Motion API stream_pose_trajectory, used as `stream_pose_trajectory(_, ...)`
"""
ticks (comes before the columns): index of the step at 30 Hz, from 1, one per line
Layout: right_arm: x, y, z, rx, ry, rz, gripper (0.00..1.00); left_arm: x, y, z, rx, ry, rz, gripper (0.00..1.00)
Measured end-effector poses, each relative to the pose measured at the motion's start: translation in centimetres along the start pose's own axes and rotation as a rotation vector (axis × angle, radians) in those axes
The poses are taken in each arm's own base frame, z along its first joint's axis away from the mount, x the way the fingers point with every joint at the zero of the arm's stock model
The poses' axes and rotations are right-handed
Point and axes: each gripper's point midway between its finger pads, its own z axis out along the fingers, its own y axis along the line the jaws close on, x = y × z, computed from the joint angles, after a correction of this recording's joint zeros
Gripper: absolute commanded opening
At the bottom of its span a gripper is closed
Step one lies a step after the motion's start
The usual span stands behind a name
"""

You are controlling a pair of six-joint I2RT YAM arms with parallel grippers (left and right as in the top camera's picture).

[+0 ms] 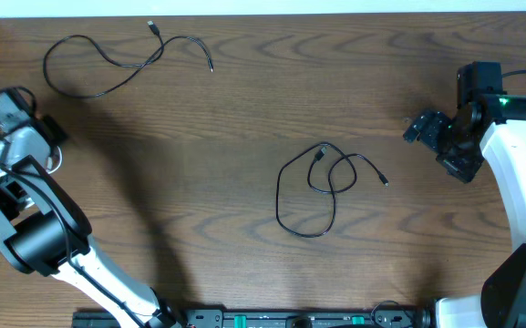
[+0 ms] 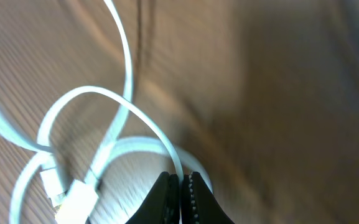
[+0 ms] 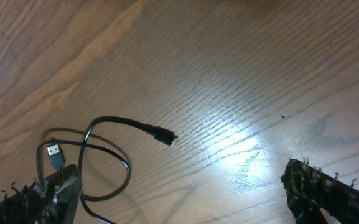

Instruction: Untangle cables

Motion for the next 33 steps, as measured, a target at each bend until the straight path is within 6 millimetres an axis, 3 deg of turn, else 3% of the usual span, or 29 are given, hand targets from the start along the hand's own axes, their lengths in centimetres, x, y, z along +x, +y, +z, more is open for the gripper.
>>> stream_pose_trajectory(5, 0.0, 0.0, 0.0, 0.0, 0.0, 0.0, 0.99, -6.7, 0.8, -2.1, -0.005, -0.148, -0.026, 0.08)
stream_pose_trajectory(9, 0.0, 0.0, 0.0, 0.0, 0.0, 0.0, 0.99, -9.5, 1.7, -3.3, -0.013, -0.214, -0.04, 0.08)
stream_pose_trajectory(11, 0.0, 0.0, 0.0, 0.0, 0.0, 0.0, 0.99, -10.0, 2.3, -3.5, -0.019, -0.226, -0.045, 0.17)
stream_pose_trajectory(13, 0.0, 0.0, 0.0, 0.0, 0.0, 0.0, 0.99, -10.0, 2.9, -3.7, -0.027, -0.221, -0.051, 0.52)
stream_pose_trajectory(18, 0.0, 0.0, 0.0, 0.0, 0.0, 0.0, 0.99, -8.1, 4.3, -3.5, -0.05, -0.137, -0.051, 0.68)
stream_pose_trajectory(21, 0.0, 0.0, 0.0, 0.0, 0.0, 0.0, 0.99, -6.7, 4.9, -3.3, -0.061, -0.081, -0.047, 0.68)
stream_pose_trajectory(23, 0.0, 0.0, 0.0, 0.0, 0.0, 0.0, 0.99, -6.1, 5.0, -3.3, -0.062, -0.054, -0.044, 0.59)
stream_pose_trajectory(26, 0.0, 0.0, 0.0, 0.0, 0.0, 0.0, 0.99, -4.7, 4.9, -3.3, -0.063, 0.001, -0.034, 0.57)
stream_pose_trajectory(33, 0.0, 0.0, 0.0, 0.0, 0.0, 0.0, 0.99, -2.1, 2.6, -3.4, 0.063, 0.111, -0.016, 0.56)
